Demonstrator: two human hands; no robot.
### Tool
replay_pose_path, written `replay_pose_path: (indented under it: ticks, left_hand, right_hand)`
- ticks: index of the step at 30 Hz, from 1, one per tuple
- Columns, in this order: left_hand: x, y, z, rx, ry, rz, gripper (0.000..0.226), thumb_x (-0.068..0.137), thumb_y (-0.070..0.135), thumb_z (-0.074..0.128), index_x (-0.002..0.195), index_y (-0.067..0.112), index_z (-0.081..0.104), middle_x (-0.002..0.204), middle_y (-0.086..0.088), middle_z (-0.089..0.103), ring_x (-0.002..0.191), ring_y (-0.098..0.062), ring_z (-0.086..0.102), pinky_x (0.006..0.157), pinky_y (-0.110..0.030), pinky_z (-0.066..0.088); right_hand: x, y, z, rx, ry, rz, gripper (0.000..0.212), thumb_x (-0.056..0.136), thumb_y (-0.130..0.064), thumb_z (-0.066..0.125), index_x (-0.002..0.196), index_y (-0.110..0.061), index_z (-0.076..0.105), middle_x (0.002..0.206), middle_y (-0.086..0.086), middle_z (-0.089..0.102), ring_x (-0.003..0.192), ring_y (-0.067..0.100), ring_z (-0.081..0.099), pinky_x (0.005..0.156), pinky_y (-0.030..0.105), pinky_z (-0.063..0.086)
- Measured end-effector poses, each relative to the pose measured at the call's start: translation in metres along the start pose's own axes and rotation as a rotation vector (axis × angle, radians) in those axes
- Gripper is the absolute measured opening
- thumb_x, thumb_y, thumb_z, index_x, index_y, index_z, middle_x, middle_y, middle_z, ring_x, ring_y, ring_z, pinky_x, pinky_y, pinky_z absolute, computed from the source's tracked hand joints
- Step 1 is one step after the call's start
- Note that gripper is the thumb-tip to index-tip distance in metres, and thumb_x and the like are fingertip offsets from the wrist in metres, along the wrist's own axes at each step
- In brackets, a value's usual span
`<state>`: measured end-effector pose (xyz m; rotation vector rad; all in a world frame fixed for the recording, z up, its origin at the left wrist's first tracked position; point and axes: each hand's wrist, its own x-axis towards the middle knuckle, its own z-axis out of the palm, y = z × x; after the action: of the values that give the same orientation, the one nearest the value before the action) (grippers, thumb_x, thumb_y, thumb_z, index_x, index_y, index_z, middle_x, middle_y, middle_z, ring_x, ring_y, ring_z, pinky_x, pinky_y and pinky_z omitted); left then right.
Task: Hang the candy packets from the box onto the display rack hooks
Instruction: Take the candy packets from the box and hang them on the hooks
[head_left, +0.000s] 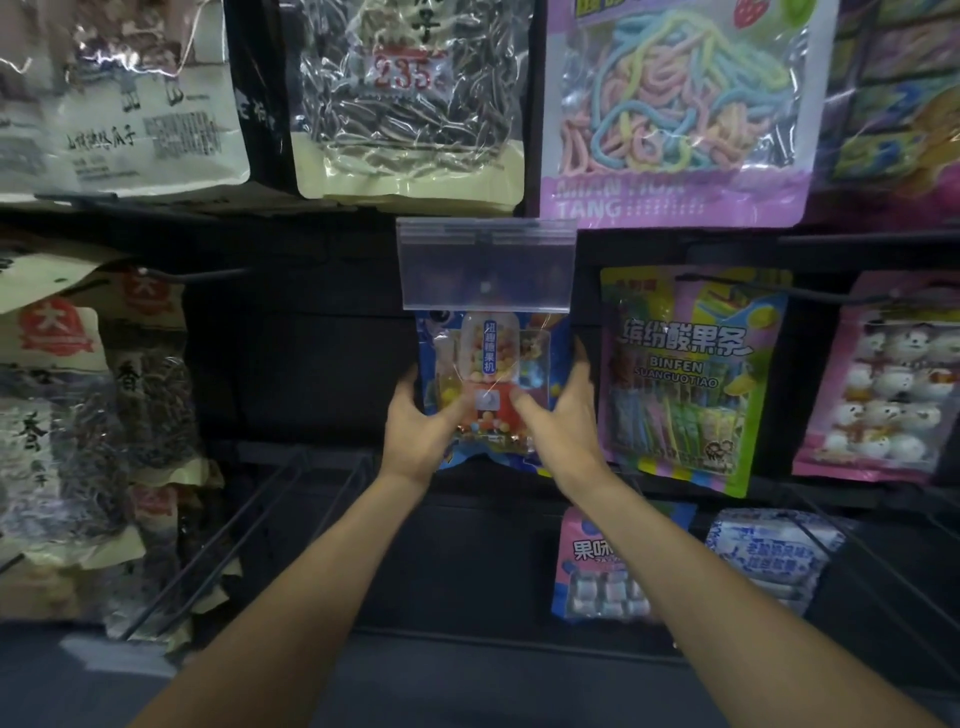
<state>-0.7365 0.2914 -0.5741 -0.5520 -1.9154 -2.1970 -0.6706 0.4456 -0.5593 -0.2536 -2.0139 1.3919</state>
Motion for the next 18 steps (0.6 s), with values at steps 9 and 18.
replay_pose_path:
  ticks: [9, 18]
  left_hand:
    - [-0.016, 0.015, -0.006, 0.289, 0.022, -0.100, 0.111, 0.062, 0.048, 0.096, 0.153, 0.013, 0.042, 0.140, -0.007, 0.062, 0.128, -0.025, 0.062, 0.108, -0.050, 0.052]
    - [-0.089, 0.059, -0.033, 0.642, -0.221, -0.010, 0.053, 0.082, 0.044, 0.081, 0.130, 0.038, 0.059, 0.121, 0.011, 0.069, 0.107, -0.004, 0.068, 0.094, -0.042, 0.060]
  right_hand:
    - [-0.014, -0.015, -0.018, -0.144, -0.052, 0.077, 0.101, 0.099, -0.032, 0.073, 0.169, -0.021, 0.001, 0.170, 0.011, 0.023, 0.154, 0.029, 0.032, 0.119, 0.036, 0.032]
    - [-0.082, -0.044, -0.066, -0.572, -0.259, -0.098, 0.081, 0.100, -0.053, 0.062, 0.167, -0.028, 0.023, 0.171, 0.005, 0.017, 0.159, 0.025, 0.018, 0.125, 0.038, 0.026]
